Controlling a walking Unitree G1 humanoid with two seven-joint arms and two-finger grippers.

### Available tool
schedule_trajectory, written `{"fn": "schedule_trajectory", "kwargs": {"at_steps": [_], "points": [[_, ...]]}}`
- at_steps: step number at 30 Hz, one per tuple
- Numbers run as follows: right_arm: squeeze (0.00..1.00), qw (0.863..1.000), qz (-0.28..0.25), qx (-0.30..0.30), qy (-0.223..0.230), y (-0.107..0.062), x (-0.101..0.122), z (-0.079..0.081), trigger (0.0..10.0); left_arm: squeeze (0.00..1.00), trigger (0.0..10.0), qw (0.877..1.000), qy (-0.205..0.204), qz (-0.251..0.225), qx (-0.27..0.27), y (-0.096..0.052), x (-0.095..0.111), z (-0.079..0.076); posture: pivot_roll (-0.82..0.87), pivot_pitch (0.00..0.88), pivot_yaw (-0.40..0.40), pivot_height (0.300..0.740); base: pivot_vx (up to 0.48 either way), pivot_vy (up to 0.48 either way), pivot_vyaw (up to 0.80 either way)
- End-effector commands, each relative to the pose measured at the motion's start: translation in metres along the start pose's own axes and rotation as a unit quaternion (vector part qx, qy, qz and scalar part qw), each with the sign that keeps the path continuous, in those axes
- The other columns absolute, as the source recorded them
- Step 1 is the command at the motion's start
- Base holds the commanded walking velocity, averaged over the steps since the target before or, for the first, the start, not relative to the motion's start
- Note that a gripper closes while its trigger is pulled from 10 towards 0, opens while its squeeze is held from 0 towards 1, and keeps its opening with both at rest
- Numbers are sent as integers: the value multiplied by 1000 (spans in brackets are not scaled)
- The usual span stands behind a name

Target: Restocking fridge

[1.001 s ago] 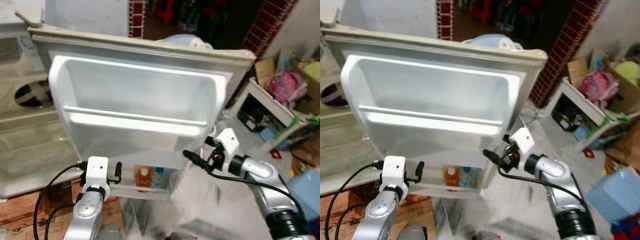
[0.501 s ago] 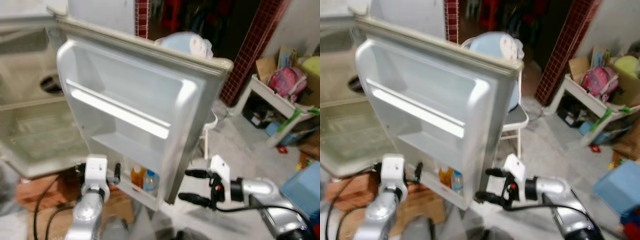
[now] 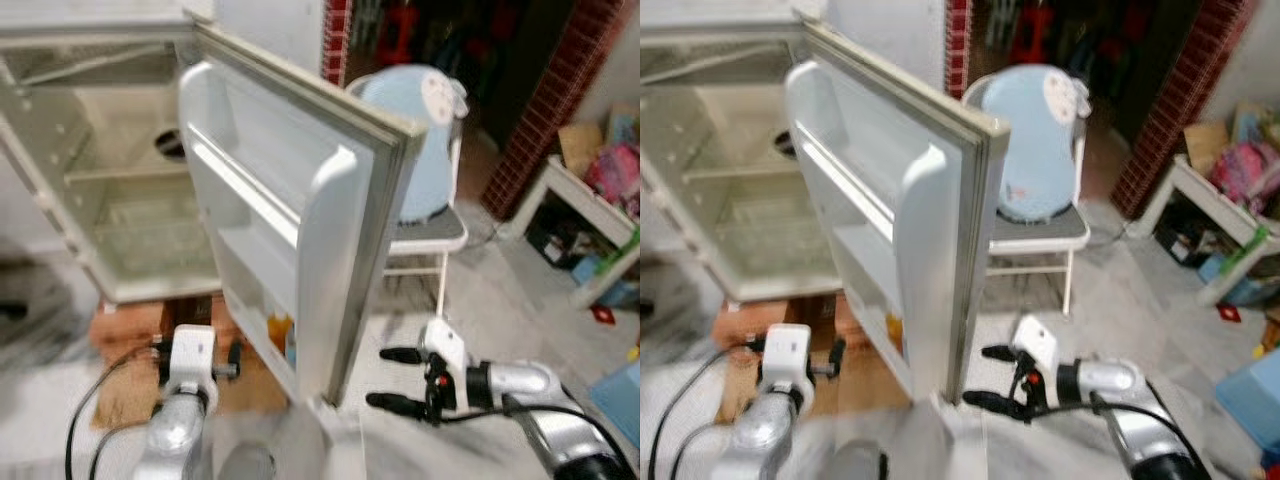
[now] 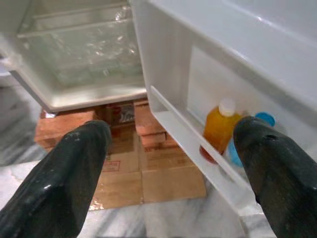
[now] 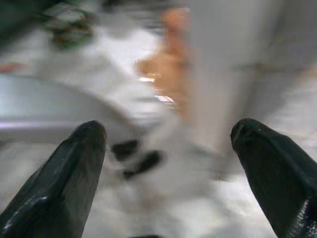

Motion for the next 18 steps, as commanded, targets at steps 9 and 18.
{"fn": "schedule_trajectory", "kwargs": {"at_steps": [9,18], "points": [[0,972,63,-222,-32,-1,2,-74,10000,0,10000,996,-14,13,89,-5,-2,31,88,0,-59,740,0,0,0],[0,945,25,-317,-73,7,43,-115,10000,0,10000,970,-94,74,210,-28,-33,81,110,0,-64,740,0,0,0]]}}
Point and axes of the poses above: a point about 5 cm out from each wrist's last joint towards the gripper, its own y axis pointing out of the wrist towards the gripper, its own x axis along the axis of the wrist's last joint, z = x × y, the point moved 4 cm from there along y, pointing out of the wrist towards the gripper, and after that the axes turned 15 degrees about -y, right-handed, at the moved point
